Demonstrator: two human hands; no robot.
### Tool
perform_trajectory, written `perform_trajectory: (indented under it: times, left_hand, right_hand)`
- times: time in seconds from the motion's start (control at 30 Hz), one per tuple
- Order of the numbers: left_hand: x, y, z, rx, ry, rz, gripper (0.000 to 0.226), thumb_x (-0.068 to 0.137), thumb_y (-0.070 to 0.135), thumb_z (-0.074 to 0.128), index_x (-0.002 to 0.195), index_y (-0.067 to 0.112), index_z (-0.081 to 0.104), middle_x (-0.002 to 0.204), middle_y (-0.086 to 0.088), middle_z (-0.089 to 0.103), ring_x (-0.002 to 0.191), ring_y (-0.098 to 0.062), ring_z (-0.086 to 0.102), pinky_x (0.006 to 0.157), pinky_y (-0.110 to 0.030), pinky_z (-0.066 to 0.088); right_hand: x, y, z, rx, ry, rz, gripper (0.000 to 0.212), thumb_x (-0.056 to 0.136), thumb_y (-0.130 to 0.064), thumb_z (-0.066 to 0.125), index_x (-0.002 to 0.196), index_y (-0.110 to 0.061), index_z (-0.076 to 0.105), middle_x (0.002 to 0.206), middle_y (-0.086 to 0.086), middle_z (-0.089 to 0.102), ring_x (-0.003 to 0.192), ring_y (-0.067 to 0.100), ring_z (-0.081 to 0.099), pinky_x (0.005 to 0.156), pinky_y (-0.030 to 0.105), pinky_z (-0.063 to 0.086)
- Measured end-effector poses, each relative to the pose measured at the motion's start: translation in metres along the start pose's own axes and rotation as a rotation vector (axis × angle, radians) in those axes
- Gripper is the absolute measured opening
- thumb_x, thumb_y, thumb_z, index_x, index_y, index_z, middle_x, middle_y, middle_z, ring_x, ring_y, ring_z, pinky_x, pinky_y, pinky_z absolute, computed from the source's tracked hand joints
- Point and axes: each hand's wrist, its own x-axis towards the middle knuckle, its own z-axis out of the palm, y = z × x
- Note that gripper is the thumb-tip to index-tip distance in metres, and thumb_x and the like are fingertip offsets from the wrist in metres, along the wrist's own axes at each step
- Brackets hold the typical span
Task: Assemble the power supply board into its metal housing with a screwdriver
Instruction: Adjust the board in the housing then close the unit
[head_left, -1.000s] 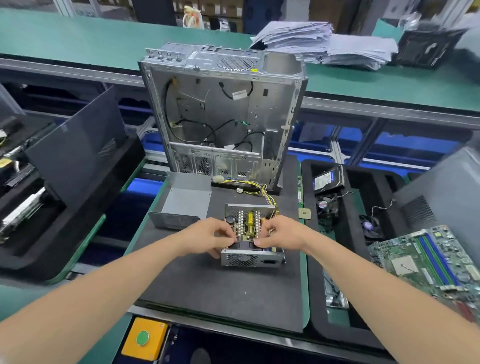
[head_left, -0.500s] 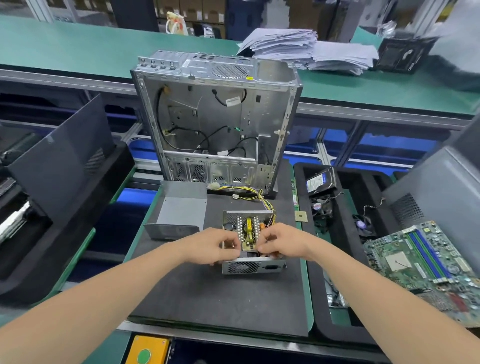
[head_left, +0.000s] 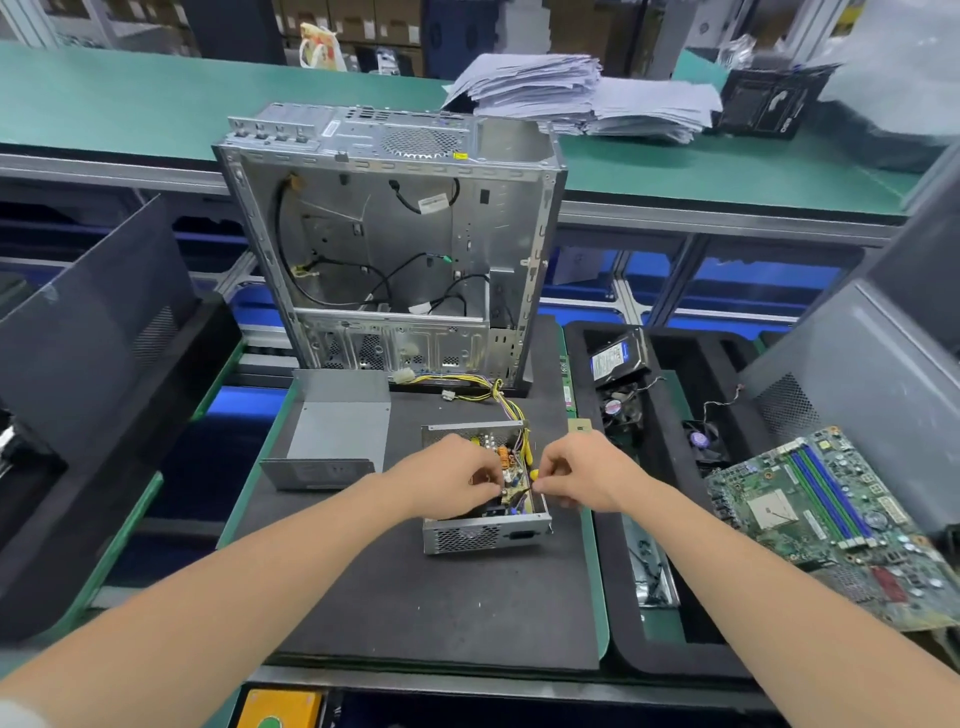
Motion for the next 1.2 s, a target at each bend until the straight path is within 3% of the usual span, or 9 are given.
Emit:
perform_trajectory:
  times: [0.13,0.33,0.43,0.57,0.67,0.8,0.9,1.03,1.2]
  left_hand:
    - [0.004,0.001,0.007,-0.059,-0.005,-0.043,0.011,0.095,0.036,0.068,0.103,0.029,0.07,0.082,0.013,0.066,0.076,0.001,0.056,0.076,-0.032,0.052]
    - [-0.001,-0.007,-0.001,-0.055,-0.064,-0.025,0.015,0.093,0.033,0.069,0.107,0.032,0.071,0.066,0.016,0.06,0.068,0.004,0.055,0.062,-0.012,0.034]
    - [0.002,-0.006,-0.005,-0.077,-0.021,-0.087,0.011,0.092,0.043,0.065,0.1,0.037,0.07,0.061,0.022,0.063,0.064,0.008,0.058,0.06,-0.021,0.041]
    - [0.012,0.005,0.001,-0.093,0.125,-0.045,0.015,0.094,0.044,0.065,0.103,0.035,0.075,0.088,0.018,0.07,0.083,-0.002,0.061,0.08,-0.031,0.053]
    - [0.019,0.012,0.008,-0.162,0.143,-0.035,0.014,0.093,0.042,0.07,0.099,0.032,0.079,0.094,0.016,0.073,0.086,0.0,0.062,0.08,-0.023,0.049]
    - [0.017,0.011,0.013,-0.383,0.11,-0.133,0.009,0.088,0.04,0.076,0.086,0.032,0.079,0.077,0.021,0.071,0.066,0.009,0.059,0.062,-0.006,0.038]
    - [0.014,0.01,0.011,-0.591,0.075,-0.186,0.019,0.088,0.047,0.078,0.082,0.029,0.078,0.073,0.017,0.069,0.063,0.004,0.055,0.061,-0.012,0.04]
    - [0.014,0.013,0.009,-0.677,0.101,-0.241,0.021,0.085,0.048,0.08,0.081,0.028,0.079,0.075,0.013,0.071,0.067,-0.002,0.057,0.07,-0.027,0.048]
    - [0.014,0.011,0.008,-0.736,0.091,-0.246,0.02,0.089,0.042,0.078,0.083,0.024,0.079,0.078,-0.003,0.072,0.062,-0.012,0.056,0.065,-0.028,0.045]
  right_hand:
    - [-0.003,0.014,0.004,-0.064,0.016,-0.045,0.01,0.095,-0.035,0.075,0.092,-0.025,0.077,0.082,-0.012,0.069,0.081,0.012,0.066,0.077,0.031,0.055]
    - [0.0,0.036,0.012,0.056,-0.012,-0.014,0.012,0.097,-0.016,0.07,0.088,-0.024,0.073,0.079,0.0,0.077,0.072,0.016,0.075,0.08,0.038,0.063]
    - [0.003,0.034,0.015,0.321,0.038,-0.006,0.012,0.094,-0.014,0.073,0.088,-0.025,0.074,0.078,0.001,0.076,0.069,0.022,0.075,0.069,0.032,0.062]
    - [0.005,0.026,0.018,0.814,0.046,-0.04,0.016,0.085,-0.005,0.08,0.1,-0.01,0.074,0.081,0.008,0.074,0.073,0.02,0.072,0.073,0.027,0.058]
    - [0.008,0.02,0.02,1.019,0.018,-0.065,0.025,0.08,0.002,0.081,0.102,-0.008,0.073,0.09,0.014,0.074,0.082,0.025,0.072,0.079,0.033,0.059]
    - [0.009,0.016,0.023,1.197,-0.001,-0.099,0.035,0.074,0.002,0.083,0.105,-0.009,0.072,0.097,0.017,0.077,0.087,0.025,0.074,0.079,0.032,0.06]
    - [0.009,0.016,0.026,1.239,-0.013,-0.13,0.037,0.075,0.001,0.084,0.107,-0.012,0.072,0.099,0.017,0.077,0.089,0.025,0.074,0.082,0.033,0.061]
    - [0.011,0.015,0.028,1.263,-0.005,-0.146,0.04,0.076,-0.002,0.083,0.113,-0.009,0.069,0.102,0.017,0.076,0.088,0.026,0.073,0.083,0.032,0.06]
    - [0.014,0.017,0.026,1.33,-0.031,-0.141,0.034,0.081,0.003,0.079,0.113,-0.006,0.07,0.102,0.018,0.075,0.085,0.026,0.073,0.079,0.031,0.06]
